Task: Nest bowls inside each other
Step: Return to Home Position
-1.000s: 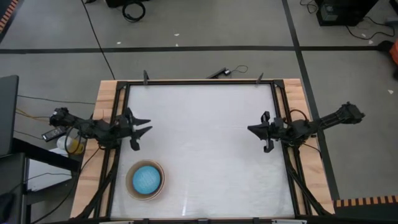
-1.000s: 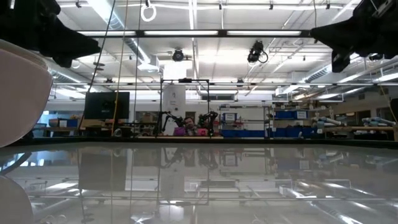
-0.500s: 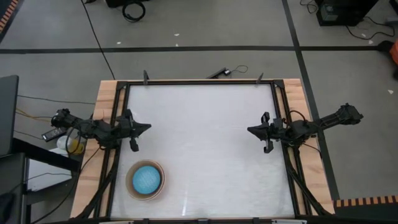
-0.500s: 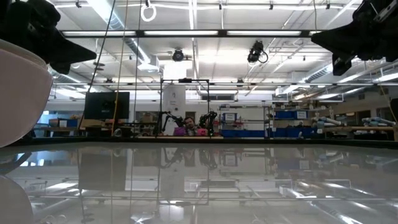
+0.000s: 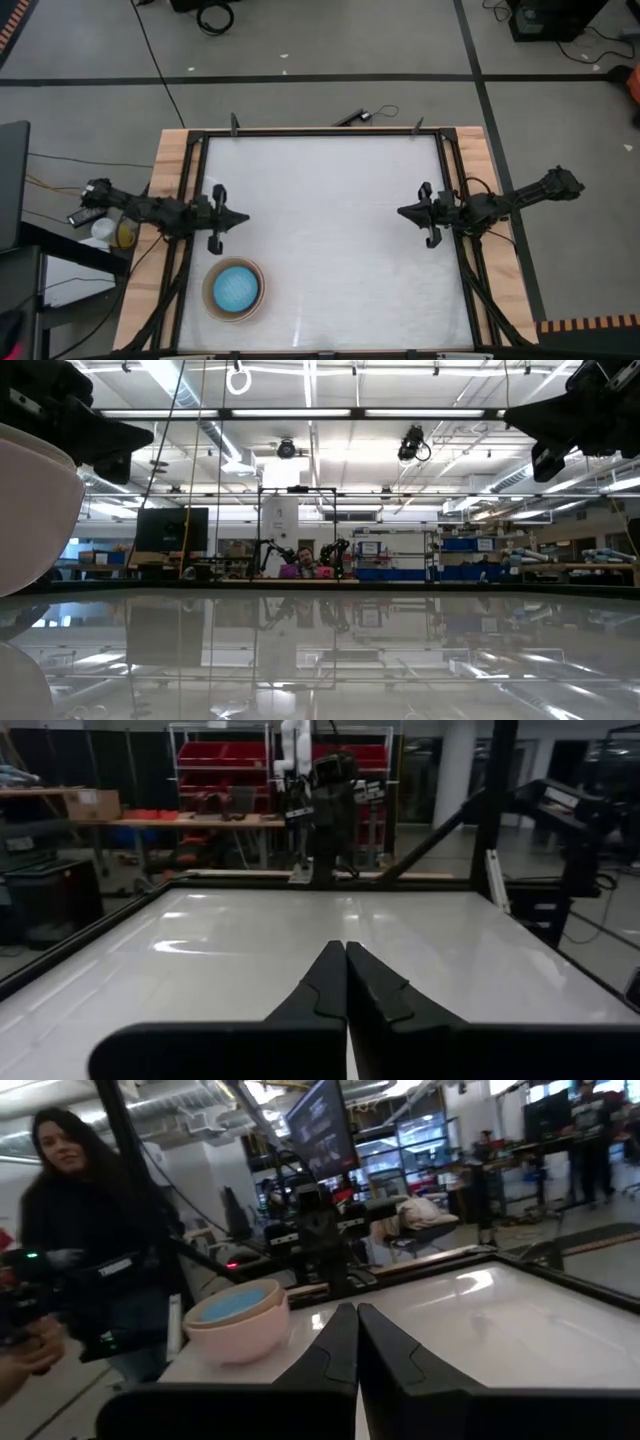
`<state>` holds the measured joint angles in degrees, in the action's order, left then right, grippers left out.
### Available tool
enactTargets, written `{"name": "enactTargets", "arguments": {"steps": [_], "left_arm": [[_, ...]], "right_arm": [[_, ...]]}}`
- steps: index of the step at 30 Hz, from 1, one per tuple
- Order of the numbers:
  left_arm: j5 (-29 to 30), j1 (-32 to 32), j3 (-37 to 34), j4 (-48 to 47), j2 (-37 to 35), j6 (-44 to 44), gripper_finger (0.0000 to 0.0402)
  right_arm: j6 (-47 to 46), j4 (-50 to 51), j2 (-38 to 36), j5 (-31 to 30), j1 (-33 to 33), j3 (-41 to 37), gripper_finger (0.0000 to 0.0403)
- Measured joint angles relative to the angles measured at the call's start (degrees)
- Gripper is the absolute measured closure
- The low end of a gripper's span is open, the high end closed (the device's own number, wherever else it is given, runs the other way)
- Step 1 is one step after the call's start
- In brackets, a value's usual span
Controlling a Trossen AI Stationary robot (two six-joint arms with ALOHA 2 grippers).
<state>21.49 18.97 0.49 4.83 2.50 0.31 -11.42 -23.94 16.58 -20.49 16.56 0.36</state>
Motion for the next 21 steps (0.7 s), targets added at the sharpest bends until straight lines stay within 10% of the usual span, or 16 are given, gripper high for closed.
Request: {"name": "enactTargets", "arguments": {"steps": [21], "left_arm": [[-14.36,-17.99,-0.02,0.99,-2.44,-0.37,0.0401]], "right_arm": [[3.28,14.33,-12.0,6.64,-3.11,0.0,0.0394]]}}
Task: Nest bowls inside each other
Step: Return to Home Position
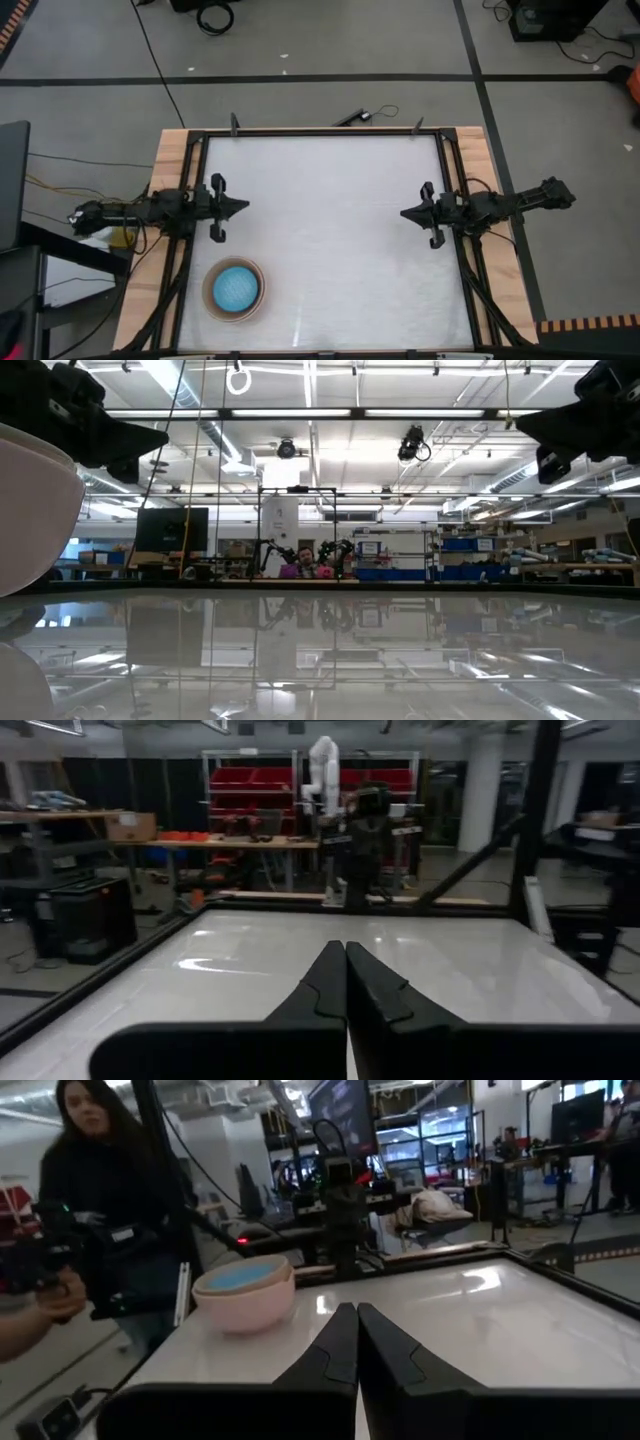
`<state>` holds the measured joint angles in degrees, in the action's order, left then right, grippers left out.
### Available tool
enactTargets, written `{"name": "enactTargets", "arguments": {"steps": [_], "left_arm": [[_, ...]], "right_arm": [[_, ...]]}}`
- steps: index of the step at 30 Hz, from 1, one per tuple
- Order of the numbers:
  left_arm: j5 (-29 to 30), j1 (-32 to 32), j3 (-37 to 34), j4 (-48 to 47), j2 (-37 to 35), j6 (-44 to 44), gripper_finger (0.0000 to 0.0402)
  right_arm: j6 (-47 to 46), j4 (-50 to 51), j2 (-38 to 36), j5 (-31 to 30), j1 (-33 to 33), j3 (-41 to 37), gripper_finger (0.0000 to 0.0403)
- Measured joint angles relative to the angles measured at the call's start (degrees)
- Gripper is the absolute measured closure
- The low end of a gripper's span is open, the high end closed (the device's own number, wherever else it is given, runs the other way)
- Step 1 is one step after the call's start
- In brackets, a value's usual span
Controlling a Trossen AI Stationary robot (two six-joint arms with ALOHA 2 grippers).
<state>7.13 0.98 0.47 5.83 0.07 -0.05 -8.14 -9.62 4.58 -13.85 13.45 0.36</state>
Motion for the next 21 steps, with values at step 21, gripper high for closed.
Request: {"name": "enactTargets", "arguments": {"steps": [21], "left_arm": [[-7.89,-0.77,-0.02,-2.84,0.29,4.08,0.0401]], "right_arm": [[2.31,4.64,-4.21,0.19,0.01,0.0,0.0388]]}}
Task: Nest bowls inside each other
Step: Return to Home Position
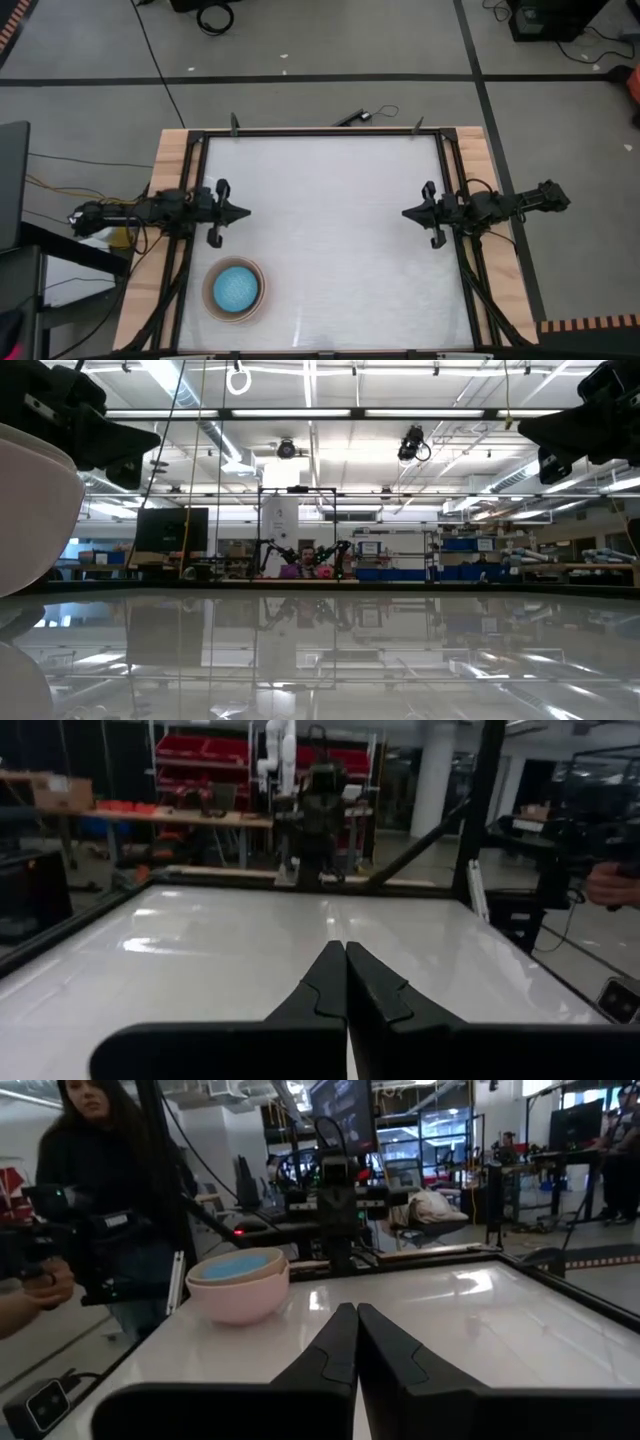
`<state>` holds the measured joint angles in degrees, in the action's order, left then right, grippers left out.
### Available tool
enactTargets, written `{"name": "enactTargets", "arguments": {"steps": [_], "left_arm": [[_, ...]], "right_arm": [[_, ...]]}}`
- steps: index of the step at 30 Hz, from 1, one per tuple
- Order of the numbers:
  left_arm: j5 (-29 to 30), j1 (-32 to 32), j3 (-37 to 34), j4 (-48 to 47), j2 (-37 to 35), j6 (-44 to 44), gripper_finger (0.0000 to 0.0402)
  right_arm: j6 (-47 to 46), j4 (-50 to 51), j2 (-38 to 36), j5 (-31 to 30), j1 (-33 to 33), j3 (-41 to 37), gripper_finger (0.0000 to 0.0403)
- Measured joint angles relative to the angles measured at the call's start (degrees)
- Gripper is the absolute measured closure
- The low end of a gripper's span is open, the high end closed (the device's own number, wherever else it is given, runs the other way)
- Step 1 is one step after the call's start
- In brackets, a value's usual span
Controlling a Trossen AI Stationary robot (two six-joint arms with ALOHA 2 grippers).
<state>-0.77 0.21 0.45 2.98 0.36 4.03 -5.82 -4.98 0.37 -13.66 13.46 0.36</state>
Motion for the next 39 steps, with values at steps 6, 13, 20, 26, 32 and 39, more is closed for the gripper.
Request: {"name": "enactTargets", "arguments": {"steps": [6,13,20,26,32,39], "left_arm": [[-0.62,0.0,0.0,0.66,0.0,-0.63,0.0401],[-0.2,0.0,-0.02,-0.31,0.0,-0.34,0.0393],[-0.14,0.0,-0.02,-0.22,0.0,1.19,0.0383],[0.01,0.0,-0.02,-0.22,0.0,1.19,0.0382],[0.03,0.0,-0.02,-0.22,0.0,1.21,0.0381],[0.03,0.0,-0.04,-0.22,0.0,1.21,0.0381]], "right_arm": [[-0.15,1.08,-0.01,0.08,0.01,0.0,0.0386],[-0.15,0.46,-0.01,0.27,0.01,0.0,0.0387],[-0.16,0.44,-0.01,0.27,0.01,-0.01,0.0385],[-0.17,0.44,-0.01,0.29,0.01,0.0,0.0386],[-0.17,0.44,-0.01,0.3,0.01,0.0,0.0386],[-0.17,0.44,-0.01,0.3,0.01,0.0,0.0386]]}}
